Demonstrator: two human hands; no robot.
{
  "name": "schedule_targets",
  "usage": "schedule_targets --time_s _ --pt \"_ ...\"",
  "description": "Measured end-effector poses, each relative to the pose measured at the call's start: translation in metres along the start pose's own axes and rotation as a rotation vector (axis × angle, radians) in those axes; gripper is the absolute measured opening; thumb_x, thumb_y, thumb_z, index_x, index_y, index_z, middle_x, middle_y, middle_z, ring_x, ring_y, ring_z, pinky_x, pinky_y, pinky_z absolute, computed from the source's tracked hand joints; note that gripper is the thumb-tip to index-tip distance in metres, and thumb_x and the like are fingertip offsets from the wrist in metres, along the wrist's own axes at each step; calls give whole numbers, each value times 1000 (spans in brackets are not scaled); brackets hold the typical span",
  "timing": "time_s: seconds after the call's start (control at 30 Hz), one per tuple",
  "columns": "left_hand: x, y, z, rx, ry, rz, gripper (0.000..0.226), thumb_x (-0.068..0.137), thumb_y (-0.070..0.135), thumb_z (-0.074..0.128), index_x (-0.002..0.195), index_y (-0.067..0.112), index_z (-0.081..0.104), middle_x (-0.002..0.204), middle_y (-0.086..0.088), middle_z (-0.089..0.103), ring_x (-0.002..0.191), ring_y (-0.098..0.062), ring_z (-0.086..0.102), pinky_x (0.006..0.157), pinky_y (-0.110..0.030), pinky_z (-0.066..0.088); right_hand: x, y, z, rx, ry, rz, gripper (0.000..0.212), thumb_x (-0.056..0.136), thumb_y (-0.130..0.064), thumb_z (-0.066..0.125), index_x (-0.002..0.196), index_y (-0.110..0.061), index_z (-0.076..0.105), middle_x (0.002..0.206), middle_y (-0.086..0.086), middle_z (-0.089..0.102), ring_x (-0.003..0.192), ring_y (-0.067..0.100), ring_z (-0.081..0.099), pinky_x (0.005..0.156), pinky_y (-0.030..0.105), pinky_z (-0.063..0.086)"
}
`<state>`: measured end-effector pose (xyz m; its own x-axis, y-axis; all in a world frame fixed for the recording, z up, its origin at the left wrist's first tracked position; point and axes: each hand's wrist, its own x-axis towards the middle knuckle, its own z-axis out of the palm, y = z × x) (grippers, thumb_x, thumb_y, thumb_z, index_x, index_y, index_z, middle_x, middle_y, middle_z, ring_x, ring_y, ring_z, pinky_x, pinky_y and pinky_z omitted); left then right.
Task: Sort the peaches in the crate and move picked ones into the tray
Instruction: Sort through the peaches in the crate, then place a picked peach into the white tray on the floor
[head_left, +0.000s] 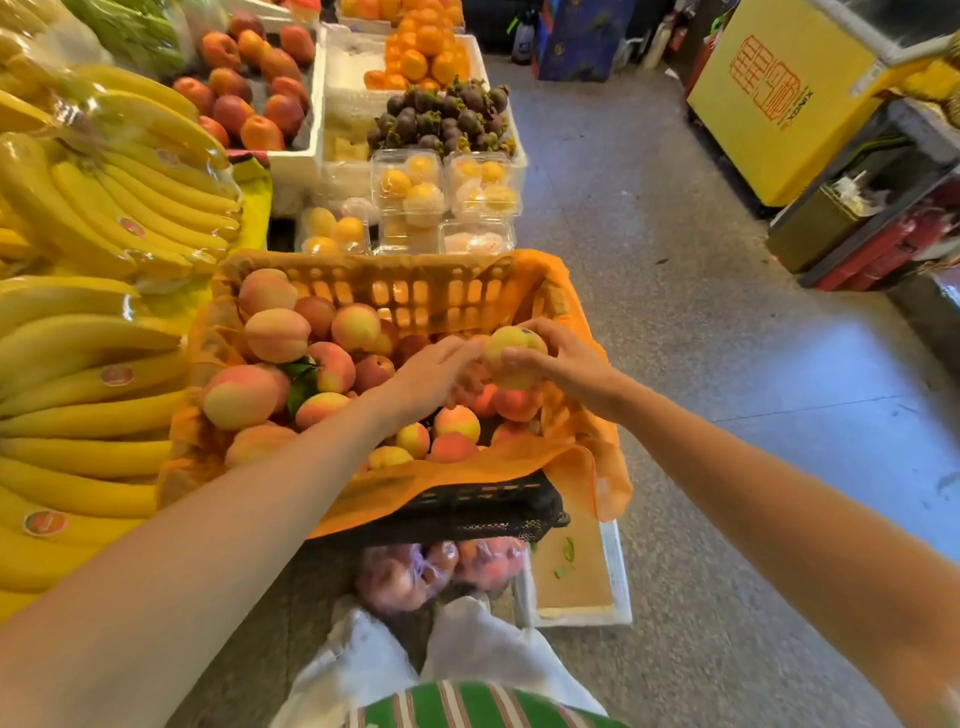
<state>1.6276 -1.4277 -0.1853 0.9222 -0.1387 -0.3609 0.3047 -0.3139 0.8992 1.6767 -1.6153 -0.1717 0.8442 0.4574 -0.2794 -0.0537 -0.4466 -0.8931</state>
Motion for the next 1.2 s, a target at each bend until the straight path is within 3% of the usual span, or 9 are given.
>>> schedule_targets --time_s 0.13,0.27,0.37,0.47,0.53,0.63,0.77,0.93,1.2 --pt "-26 -11 33 405 -96 147 39 90 46 57 117 18 62 103 4 63 98 -15 59 86 -31 45 -33 12 -9 75 132 -4 40 84 -29 71 117 -13 55 103 0 58 86 7 59 64 18 53" --pt "-51 -19 64 624 -182 267 50 82 51 53 125 25 58 116 3 65 103 -19 60 86 -37 48 -68 29 -8 84 262 2 50 76 -24 80 117 -15 54 102 3 58 83 6 57 64 13 51" --pt "-66 -22 80 803 -65 339 47 88 44 54 133 33 48 122 1 60 111 -25 54 86 -44 47 -97 37 -3 88 338 5 56 73 -24 82 121 -15 54 104 1 57 85 6 57 68 13 52" --pt "-86 -27 95 942 105 397 53 90 35 56 140 23 43 122 -5 58 112 -29 50 82 -41 45 -127 45 0 114 416 -8 62 72 -25 83 125 -15 52 107 2 57 89 9 58 73 17 54" --pt "-96 -30 103 956 186 482 52 86 26 62 135 14 50 120 -10 58 109 -32 51 83 -43 45 -145 51 -1 122 444 -3 64 70 -29 84 125 -16 52 110 3 58 94 13 60 78 24 56" --pt "-108 -33 123 945 253 613 45 77 17 60 121 8 59 121 -18 56 112 -36 46 92 -46 40 -174 61 -5 184 487 21 62 71 -27 83 124 -15 53 108 2 58 92 9 59 72 17 54" --pt "-116 -30 168 955 155 703 34 77 19 53 108 13 64 119 -13 57 115 -34 49 94 -45 38 -212 97 -17 228 530 108 59 74 -25 82 124 -14 53 103 -1 58 85 4 58 66 12 51" --pt "-88 -46 240 820 -51 586 31 76 22 47 101 13 65 101 -7 59 94 -31 56 77 -43 46 -249 167 -42 220 529 257 58 73 -25 83 122 -15 53 105 -1 57 84 4 59 64 11 52" --pt "-22 -121 353 715 -188 68 28 87 20 57 115 16 62 114 -7 62 107 -25 57 88 -38 46 -264 305 -79 156 394 433 66 71 -31 84 126 -17 51 109 -4 58 85 -2 58 60 8 46"
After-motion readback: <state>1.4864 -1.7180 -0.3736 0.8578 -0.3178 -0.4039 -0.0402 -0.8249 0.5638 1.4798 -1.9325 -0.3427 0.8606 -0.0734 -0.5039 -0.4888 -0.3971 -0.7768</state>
